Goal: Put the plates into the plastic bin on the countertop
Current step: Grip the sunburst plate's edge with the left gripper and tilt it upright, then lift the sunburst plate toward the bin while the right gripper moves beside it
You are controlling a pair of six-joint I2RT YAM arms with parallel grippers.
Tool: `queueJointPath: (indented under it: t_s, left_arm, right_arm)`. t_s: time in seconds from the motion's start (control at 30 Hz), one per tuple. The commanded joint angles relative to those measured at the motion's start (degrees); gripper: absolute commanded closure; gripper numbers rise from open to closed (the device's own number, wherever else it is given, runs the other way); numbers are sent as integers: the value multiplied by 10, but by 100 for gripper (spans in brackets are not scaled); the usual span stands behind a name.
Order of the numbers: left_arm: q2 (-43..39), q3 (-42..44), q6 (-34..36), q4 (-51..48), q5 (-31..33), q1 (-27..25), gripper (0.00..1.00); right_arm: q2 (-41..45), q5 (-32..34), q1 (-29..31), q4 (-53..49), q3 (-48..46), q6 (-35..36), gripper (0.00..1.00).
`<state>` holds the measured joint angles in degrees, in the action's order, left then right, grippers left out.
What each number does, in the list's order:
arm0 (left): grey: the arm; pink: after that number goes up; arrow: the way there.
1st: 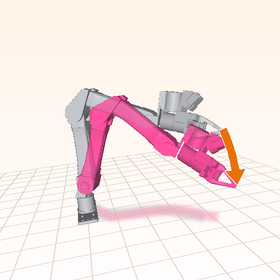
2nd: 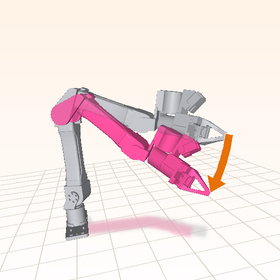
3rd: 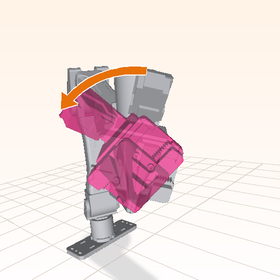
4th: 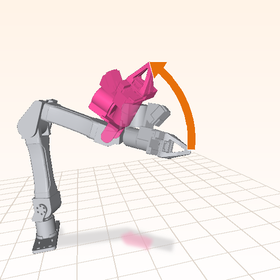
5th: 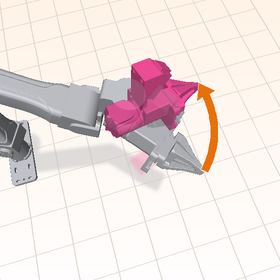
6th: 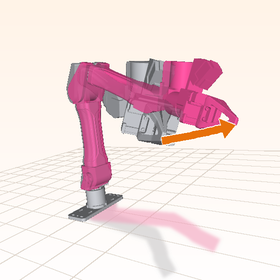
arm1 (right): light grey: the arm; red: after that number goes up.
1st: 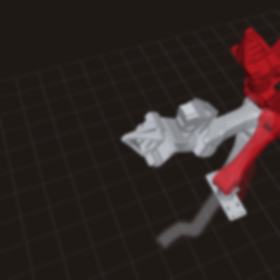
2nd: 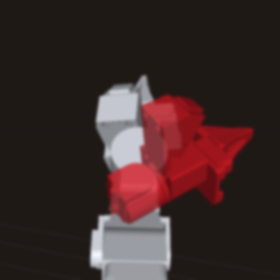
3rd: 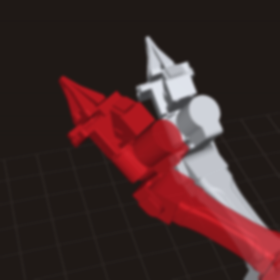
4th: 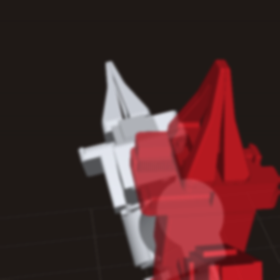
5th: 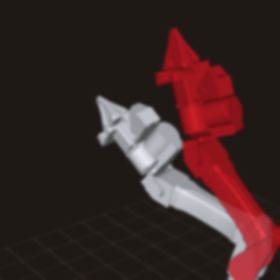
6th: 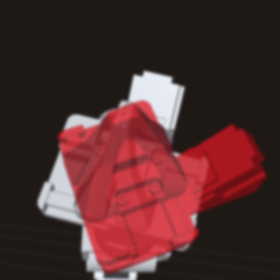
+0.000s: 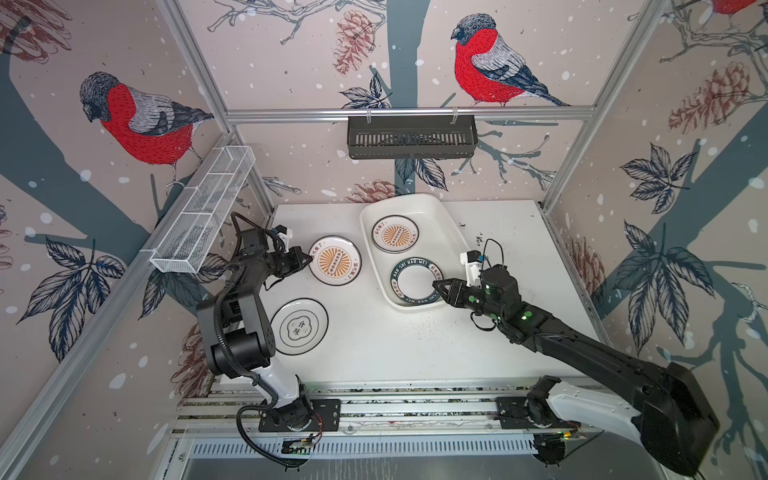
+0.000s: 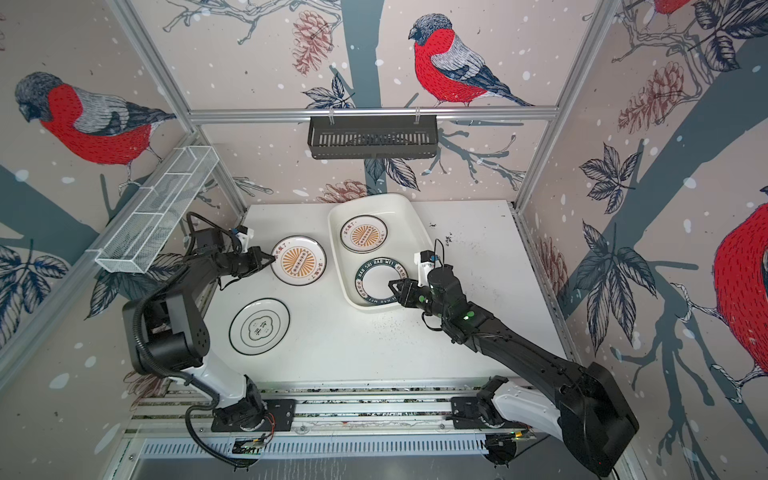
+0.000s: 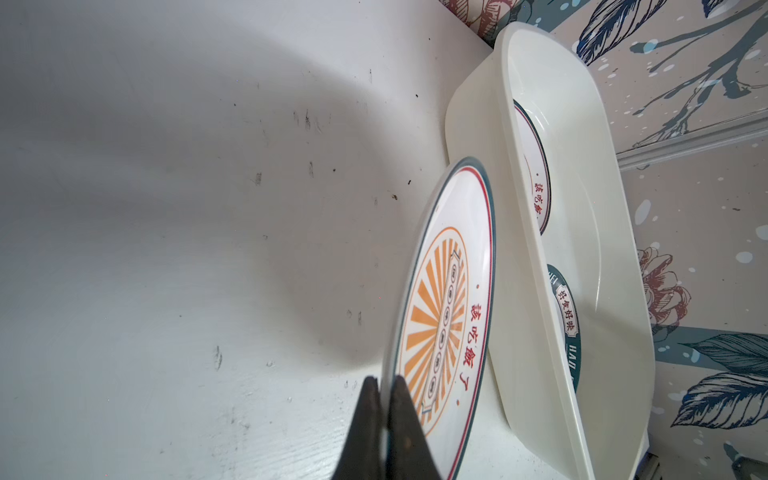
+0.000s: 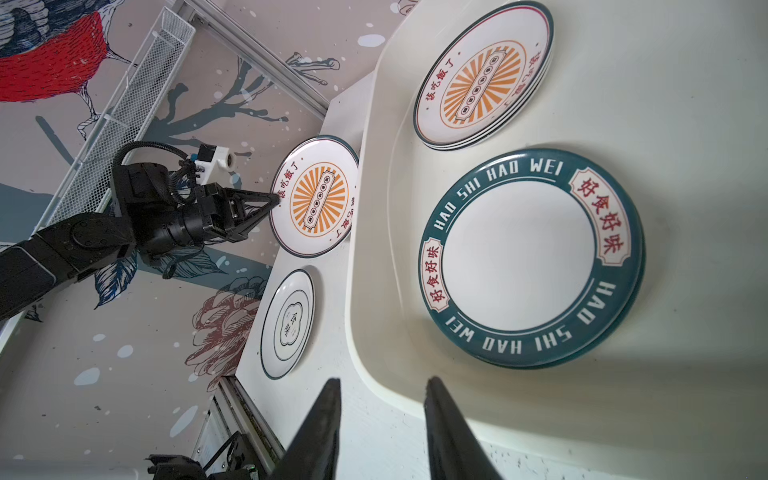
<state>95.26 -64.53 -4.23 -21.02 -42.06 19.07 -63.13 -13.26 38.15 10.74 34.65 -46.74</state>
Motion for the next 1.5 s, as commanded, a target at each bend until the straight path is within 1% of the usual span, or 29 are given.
queueJointPath:
  t_s: [0.0, 0.37, 0.6, 1.03, 1.2, 1.47]
  left_arm:
    - [-19, -3, -2, -2, -1, 1, 100]
    - [-80, -12, -11, -6, 1, 1, 100]
    - [-105, -16, -16, -6, -2, 1, 100]
    - [-167, -20, -32, -8, -34, -6, 100]
    - [-182, -22, -33, -16, -43, -27, 100]
    - [-179, -44, -16, -51, -58, -91, 100]
  right_arm:
    - [-9, -8, -1, 27, 8, -3, 64]
    - [-48, -44, 1, 65, 27, 7, 63]
    - [-76, -59, 0, 68, 52, 27, 62]
    - [-143, -89, 1, 110, 92, 30, 60]
    - [-174, -100, 1, 127, 112, 31, 60]
    - [-219, -109, 0, 150, 146, 30, 59]
